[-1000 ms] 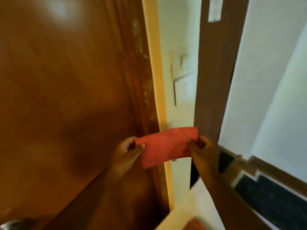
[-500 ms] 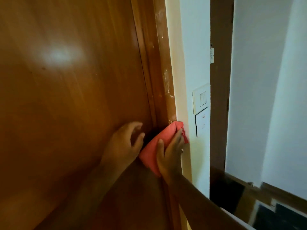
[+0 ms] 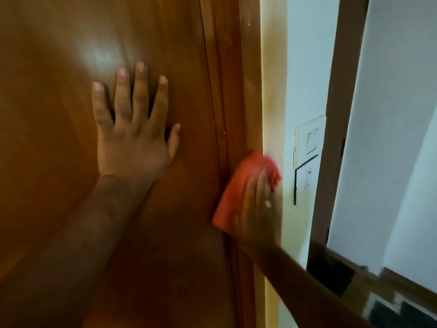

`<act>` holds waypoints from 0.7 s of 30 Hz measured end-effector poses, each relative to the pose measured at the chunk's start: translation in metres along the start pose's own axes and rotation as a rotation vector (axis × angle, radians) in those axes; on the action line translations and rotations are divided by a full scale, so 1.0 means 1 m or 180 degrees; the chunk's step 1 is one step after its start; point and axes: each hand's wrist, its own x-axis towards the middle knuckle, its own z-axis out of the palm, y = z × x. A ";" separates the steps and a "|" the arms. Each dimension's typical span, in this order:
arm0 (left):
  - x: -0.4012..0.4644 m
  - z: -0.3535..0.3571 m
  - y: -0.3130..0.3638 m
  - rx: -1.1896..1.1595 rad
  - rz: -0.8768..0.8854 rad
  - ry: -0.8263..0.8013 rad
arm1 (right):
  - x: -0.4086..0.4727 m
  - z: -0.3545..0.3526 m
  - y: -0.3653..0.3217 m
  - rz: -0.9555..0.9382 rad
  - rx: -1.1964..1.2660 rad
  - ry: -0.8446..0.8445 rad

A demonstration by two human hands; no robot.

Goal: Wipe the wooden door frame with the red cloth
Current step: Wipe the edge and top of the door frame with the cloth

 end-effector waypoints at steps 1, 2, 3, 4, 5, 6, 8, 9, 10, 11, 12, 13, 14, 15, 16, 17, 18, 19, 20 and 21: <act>0.000 0.001 0.000 0.0029 0.0007 0.0004 | -0.045 0.006 0.011 0.0011 0.0047 -0.0298; 0.001 0.001 0.000 0.0044 0.0008 0.0001 | -0.084 0.010 0.018 0.0066 0.0167 -0.0524; 0.002 0.001 0.000 0.0043 0.0007 0.0010 | -0.111 0.011 0.022 0.0139 0.0312 -0.0677; 0.002 0.001 0.000 0.0024 0.0014 0.0018 | -0.126 0.012 0.023 0.0259 0.0473 -0.0761; 0.002 0.001 0.001 0.0005 0.0022 0.0033 | -0.129 0.014 0.022 0.0399 0.0623 -0.0733; 0.002 0.001 0.001 0.0006 0.0023 0.0057 | -0.123 0.015 0.019 0.0503 0.0754 -0.0630; 0.002 0.002 0.001 0.0041 -0.0002 0.0078 | -0.099 0.017 0.006 0.0632 0.1038 -0.0354; 0.002 0.003 0.001 0.0072 -0.0016 0.0078 | -0.085 0.019 -0.001 0.0666 0.1131 -0.0247; 0.002 0.004 0.002 0.0096 -0.0034 0.0079 | -0.073 0.022 -0.006 0.0712 0.1148 -0.0162; 0.002 0.005 0.002 0.0096 -0.0048 0.0088 | -0.065 0.025 -0.009 0.0753 0.1083 -0.0113; 0.003 0.006 0.002 0.0081 -0.0052 0.0102 | -0.063 0.029 -0.008 0.0747 0.0972 -0.0116; 0.003 0.006 0.002 0.0057 -0.0047 0.0122 | -0.068 0.032 -0.004 0.0683 0.0824 -0.0188; 0.004 0.007 0.002 0.0032 -0.0044 0.0137 | -0.081 0.034 0.004 0.0580 0.0640 -0.0326; 0.004 0.007 0.001 0.0010 -0.0047 0.0142 | -0.099 0.035 0.014 0.0464 0.0462 -0.0514; 0.003 0.007 0.001 -0.0004 -0.0044 0.0139 | -0.121 0.035 0.025 0.0368 0.0354 -0.0741; 0.002 0.008 0.001 -0.0006 -0.0034 0.0129 | -0.144 0.034 0.035 0.0307 0.0351 -0.0985; 0.002 0.008 0.001 -0.0004 -0.0026 0.0114 | -0.164 0.032 0.043 0.0259 0.0392 -0.1182; 0.002 0.007 0.000 0.0001 -0.0026 0.0109 | -0.178 0.029 0.047 0.0240 0.0449 -0.1281; 0.002 0.007 0.001 0.0010 -0.0029 0.0117 | -0.184 0.026 0.046 0.0297 0.0538 -0.1297; 0.003 0.007 0.001 0.0032 -0.0031 0.0135 | -0.181 0.024 0.041 0.0406 0.0659 -0.1272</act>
